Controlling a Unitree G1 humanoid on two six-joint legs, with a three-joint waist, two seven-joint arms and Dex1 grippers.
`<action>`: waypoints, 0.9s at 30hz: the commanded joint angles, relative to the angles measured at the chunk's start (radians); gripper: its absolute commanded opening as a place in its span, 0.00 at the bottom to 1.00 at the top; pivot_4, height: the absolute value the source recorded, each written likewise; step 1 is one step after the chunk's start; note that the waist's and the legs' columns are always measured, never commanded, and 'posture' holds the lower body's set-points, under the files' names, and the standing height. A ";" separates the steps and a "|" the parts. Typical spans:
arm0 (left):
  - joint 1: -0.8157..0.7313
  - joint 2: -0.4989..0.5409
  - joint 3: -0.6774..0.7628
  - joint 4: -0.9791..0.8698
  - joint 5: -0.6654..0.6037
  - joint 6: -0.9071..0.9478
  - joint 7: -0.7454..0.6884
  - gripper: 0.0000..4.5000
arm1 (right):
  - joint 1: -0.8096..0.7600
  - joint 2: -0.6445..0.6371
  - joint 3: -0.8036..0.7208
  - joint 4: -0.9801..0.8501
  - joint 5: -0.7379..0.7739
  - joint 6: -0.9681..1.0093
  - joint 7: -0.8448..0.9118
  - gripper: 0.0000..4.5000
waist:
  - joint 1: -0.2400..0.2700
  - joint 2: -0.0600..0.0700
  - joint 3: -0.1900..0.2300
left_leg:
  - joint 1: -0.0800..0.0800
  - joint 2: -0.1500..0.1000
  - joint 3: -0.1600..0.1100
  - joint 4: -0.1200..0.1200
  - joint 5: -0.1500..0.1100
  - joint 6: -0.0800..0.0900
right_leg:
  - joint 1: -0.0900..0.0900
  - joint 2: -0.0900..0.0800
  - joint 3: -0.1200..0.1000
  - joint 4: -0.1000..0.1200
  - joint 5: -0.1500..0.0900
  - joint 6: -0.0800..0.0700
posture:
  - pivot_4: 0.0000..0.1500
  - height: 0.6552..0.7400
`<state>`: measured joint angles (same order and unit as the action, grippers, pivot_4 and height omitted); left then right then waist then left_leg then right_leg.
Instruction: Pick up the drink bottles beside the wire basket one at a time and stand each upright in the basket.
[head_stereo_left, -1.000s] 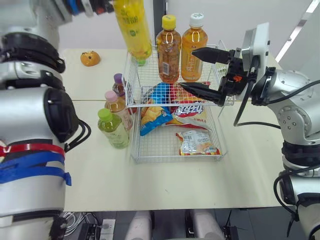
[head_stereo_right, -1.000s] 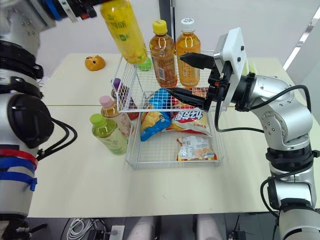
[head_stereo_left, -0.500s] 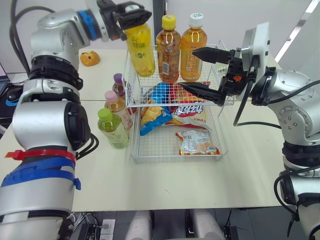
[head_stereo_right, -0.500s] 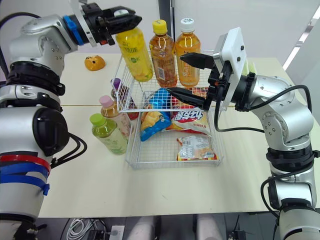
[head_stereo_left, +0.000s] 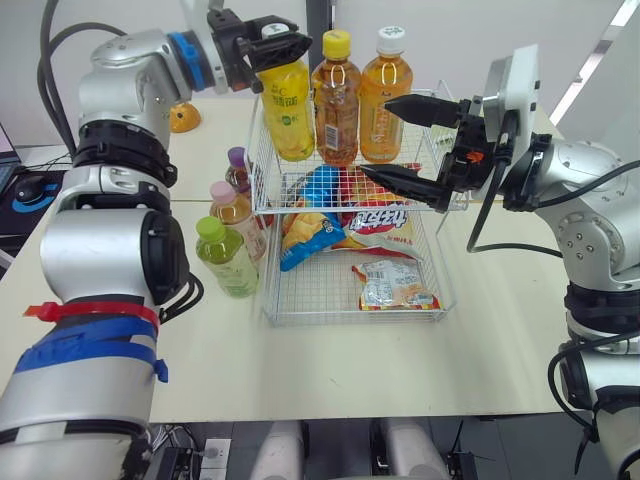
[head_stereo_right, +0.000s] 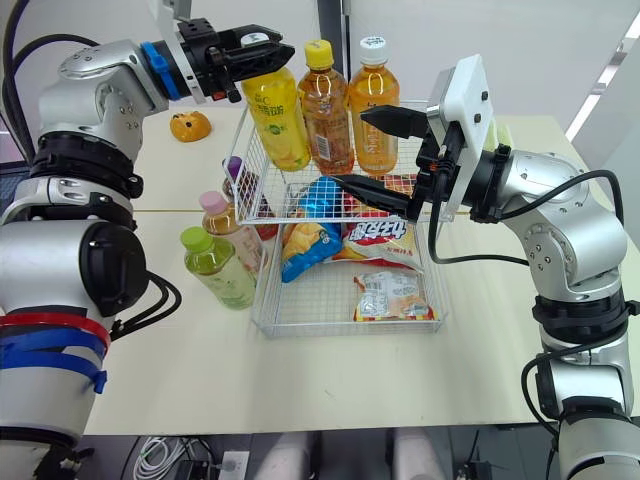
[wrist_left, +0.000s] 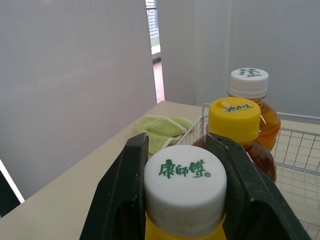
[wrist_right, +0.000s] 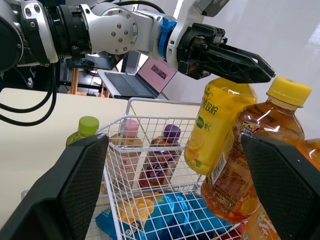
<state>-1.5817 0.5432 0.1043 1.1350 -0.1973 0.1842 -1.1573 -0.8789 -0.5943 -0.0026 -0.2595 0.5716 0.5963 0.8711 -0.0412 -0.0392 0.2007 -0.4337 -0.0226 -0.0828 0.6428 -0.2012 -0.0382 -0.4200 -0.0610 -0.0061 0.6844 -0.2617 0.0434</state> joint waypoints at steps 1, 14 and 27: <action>-0.026 -0.004 0.021 -0.045 -0.013 -0.015 0.002 0.31 | -0.008 -0.014 -0.025 -0.034 0.007 -0.004 -0.005 1.00 | 0.000 0.000 0.000 | 0.000 0.000 0.000 0.000 0.000 0.000 | 0.000 0.000 0.000 0.000 0.000 0.000 | 1.00 1.00; -0.014 0.003 0.008 -0.071 -0.005 -0.005 -0.027 0.87 | -0.004 -0.012 -0.025 -0.038 0.009 -0.002 -0.008 1.00 | 0.000 0.000 0.000 | 0.000 0.000 0.000 0.000 0.000 0.000 | 0.000 0.000 0.000 0.001 0.000 0.000 | 1.00 1.00; -0.002 0.104 0.042 -0.207 -0.039 0.125 -0.054 0.99 | -0.016 -0.004 -0.016 -0.015 0.005 -0.016 0.010 1.00 | -0.002 0.000 0.000 | 0.000 0.000 0.000 0.001 0.000 0.000 | 0.000 0.000 0.000 0.002 0.000 0.000 | 1.00 1.00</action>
<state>-1.5689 0.6078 0.1090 0.9830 -0.2043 0.2836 -1.2130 -0.8777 -0.5939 -0.0022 -0.2585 0.5716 0.5971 0.8740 -0.0436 -0.0392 0.2007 -0.4336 -0.0225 -0.0828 0.6436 -0.2012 -0.0382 -0.4203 -0.0609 -0.0058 0.6865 -0.2617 0.0434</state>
